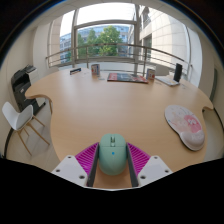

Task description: Arrange mouse

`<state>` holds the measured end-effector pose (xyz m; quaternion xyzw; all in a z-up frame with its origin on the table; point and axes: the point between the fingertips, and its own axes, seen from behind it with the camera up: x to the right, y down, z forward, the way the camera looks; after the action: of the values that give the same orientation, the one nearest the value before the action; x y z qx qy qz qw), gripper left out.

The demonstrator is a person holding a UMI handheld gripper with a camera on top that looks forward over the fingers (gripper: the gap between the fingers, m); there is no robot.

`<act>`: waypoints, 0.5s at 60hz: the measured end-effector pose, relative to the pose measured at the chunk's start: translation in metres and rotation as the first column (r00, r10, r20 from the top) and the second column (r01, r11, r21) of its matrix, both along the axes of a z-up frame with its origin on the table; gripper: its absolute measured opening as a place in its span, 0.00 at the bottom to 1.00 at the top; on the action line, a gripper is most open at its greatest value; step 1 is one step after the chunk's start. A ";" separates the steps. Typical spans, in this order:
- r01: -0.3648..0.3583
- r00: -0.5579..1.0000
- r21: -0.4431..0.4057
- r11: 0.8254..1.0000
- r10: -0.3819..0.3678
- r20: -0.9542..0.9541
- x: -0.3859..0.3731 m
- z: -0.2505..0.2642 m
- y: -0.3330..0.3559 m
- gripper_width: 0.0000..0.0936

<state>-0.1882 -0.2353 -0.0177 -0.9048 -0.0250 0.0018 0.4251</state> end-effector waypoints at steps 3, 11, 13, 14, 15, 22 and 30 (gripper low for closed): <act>-0.012 1.000 0.004 1.000 0.012 0.003 -0.003 0.000 0.002 0.52; -0.042 0.999 -0.006 0.999 0.042 0.004 -0.007 0.001 0.003 0.44; -0.060 0.998 -0.010 0.998 0.060 0.000 -0.009 0.003 0.004 0.43; -0.070 0.998 -0.013 0.997 0.069 -0.005 -0.010 0.004 0.004 0.43; -0.079 0.997 -0.012 0.997 0.079 -0.013 -0.011 0.006 0.004 0.42; -0.133 0.988 0.066 0.989 0.138 -0.072 -0.013 0.063 0.017 0.41; -0.138 0.973 0.252 0.958 0.179 -0.147 0.026 0.183 0.056 0.41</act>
<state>-0.1619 -0.1795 0.1648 -0.8383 -0.0619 0.1094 0.5306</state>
